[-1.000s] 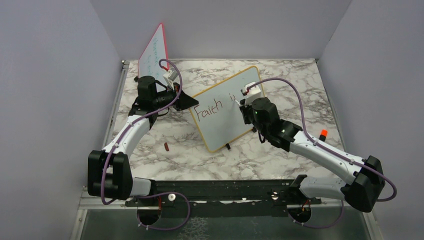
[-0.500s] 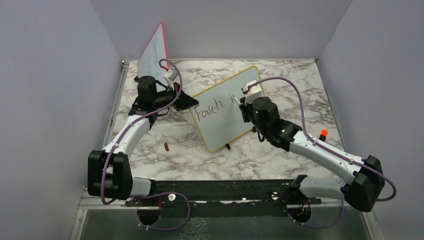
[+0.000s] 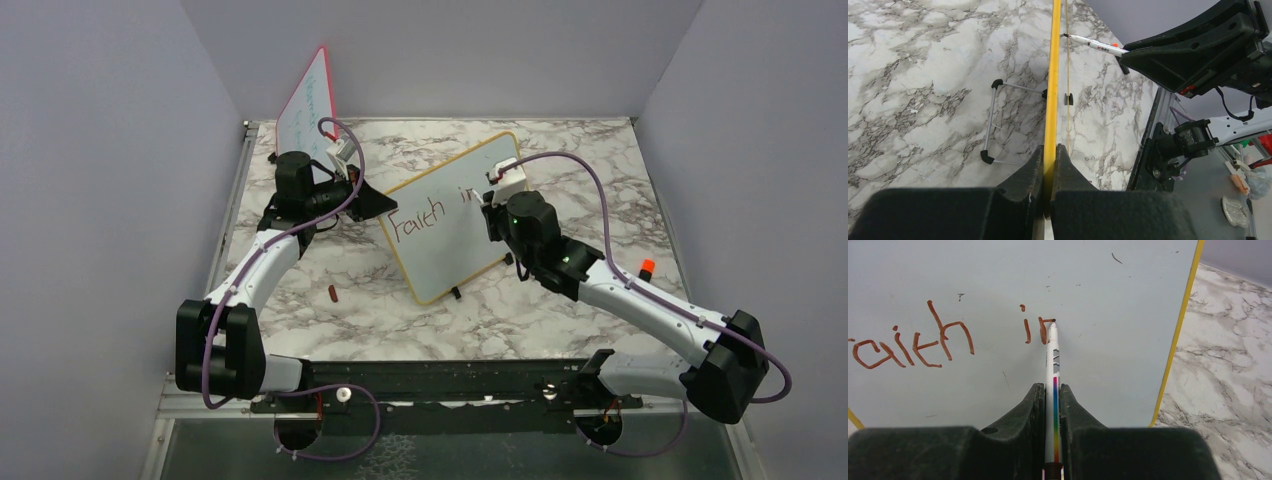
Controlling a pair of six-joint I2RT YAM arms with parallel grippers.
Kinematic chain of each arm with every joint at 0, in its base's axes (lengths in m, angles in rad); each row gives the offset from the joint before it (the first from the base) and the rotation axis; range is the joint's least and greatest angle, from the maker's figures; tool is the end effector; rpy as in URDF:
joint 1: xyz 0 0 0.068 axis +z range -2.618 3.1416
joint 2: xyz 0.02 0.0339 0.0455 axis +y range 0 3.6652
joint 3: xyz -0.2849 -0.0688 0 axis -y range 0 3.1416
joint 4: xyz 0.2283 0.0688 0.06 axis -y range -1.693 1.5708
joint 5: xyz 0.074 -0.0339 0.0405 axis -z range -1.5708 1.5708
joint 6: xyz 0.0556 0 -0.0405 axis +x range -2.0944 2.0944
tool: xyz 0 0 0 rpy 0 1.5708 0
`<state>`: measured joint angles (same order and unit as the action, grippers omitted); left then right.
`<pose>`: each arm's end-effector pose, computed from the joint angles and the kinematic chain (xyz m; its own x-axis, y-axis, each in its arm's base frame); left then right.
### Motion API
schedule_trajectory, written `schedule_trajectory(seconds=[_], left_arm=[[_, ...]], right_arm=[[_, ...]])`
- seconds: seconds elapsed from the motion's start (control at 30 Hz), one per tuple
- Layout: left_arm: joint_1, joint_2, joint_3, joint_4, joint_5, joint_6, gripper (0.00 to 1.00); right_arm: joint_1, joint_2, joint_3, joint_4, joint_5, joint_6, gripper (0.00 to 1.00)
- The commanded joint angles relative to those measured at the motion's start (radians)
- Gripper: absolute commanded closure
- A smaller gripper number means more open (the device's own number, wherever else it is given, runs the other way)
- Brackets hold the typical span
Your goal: Write a sentence on the whiteboard
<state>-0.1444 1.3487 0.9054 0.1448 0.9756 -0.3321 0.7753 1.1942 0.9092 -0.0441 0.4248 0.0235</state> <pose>0.2801 -0.0873 0.3167 -0.5568 -0.1038 -0.8242 0.7218 0.4307 -0.5418 0.2083 0.1720 0.3315 -0.2392 -0.2044 -0.9492 -0.3536 0.9288 -0.1109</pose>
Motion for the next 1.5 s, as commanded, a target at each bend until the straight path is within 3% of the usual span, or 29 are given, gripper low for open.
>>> schedule_trajectory(seconds=[0.0, 1.47], left_arm=[[-0.026, 0.038, -0.014, -0.082, -0.003, 0.065, 1.0], [-0.026, 0.033, -0.014, -0.083, -0.011, 0.062, 1.0]], right_arm=[[-0.014, 0.016, 0.006, 0.032, 0.021, -0.014, 0.99], [-0.017, -0.041, -0.016, -0.111, -0.024, 0.044, 0.99]])
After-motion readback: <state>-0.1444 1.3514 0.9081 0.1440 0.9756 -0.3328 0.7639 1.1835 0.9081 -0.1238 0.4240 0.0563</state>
